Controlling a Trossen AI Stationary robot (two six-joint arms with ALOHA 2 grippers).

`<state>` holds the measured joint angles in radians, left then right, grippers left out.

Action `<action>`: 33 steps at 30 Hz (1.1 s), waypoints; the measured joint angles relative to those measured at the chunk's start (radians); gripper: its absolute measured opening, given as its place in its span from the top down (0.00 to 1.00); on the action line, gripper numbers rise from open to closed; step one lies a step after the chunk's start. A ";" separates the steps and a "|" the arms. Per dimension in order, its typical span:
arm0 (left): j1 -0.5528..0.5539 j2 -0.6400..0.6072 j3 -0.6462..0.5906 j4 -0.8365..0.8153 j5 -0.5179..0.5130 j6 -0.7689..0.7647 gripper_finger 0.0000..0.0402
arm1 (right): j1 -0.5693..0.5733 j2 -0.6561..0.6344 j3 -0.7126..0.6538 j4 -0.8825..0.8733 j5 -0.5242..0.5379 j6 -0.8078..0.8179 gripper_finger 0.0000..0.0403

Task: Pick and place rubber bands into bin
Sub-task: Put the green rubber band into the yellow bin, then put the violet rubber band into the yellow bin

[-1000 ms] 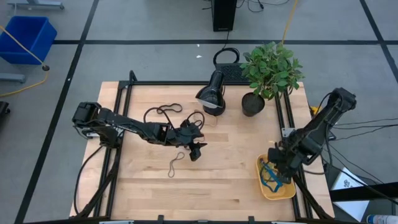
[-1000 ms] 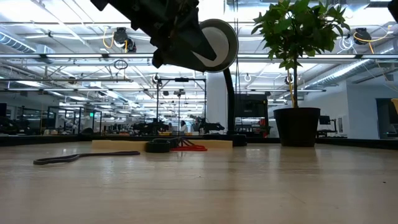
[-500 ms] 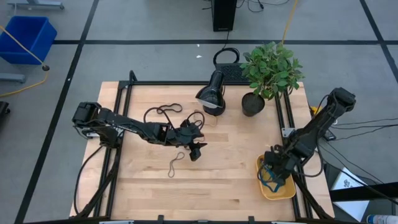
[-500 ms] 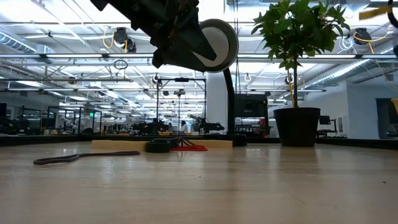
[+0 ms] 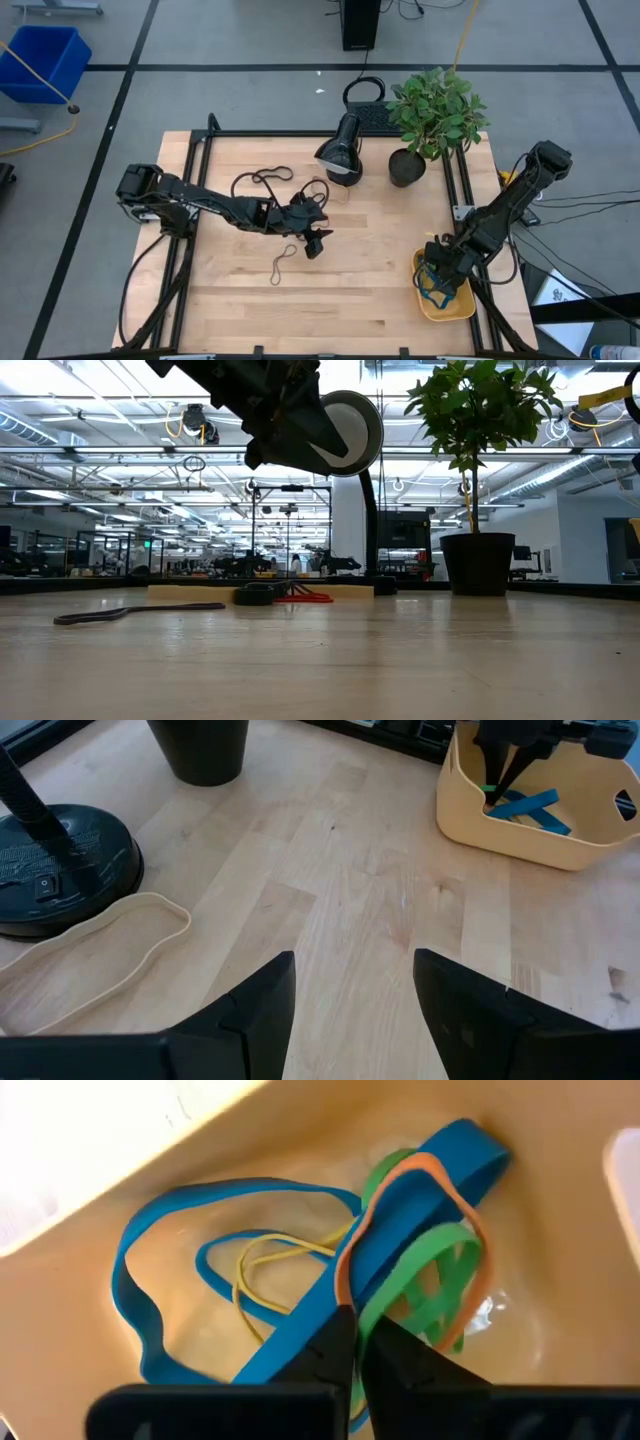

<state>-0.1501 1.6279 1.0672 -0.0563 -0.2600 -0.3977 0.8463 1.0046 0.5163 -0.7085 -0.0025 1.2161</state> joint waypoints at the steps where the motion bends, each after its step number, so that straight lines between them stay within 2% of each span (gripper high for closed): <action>1: 0.000 0.000 0.000 0.000 0.000 0.000 0.47 | 0.000 0.000 0.000 0.000 0.000 0.001 0.95; 16: -0.004 0.000 0.000 0.000 0.001 -0.052 0.47 | 0.000 -0.016 0.000 -0.002 -0.029 -0.018 0.61; 22: -0.004 0.000 0.000 0.000 0.000 -0.053 0.47 | 0.000 -0.079 0.000 -0.002 -0.029 -0.020 0.57; 33: -0.004 0.001 0.000 0.000 0.000 -0.053 0.47 | 0.000 -0.214 0.000 -0.022 -0.022 0.002 0.57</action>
<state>-0.1543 1.6287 1.0672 -0.0563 -0.2596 -0.4503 0.8459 0.7903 0.5165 -0.7301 -0.0242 1.2180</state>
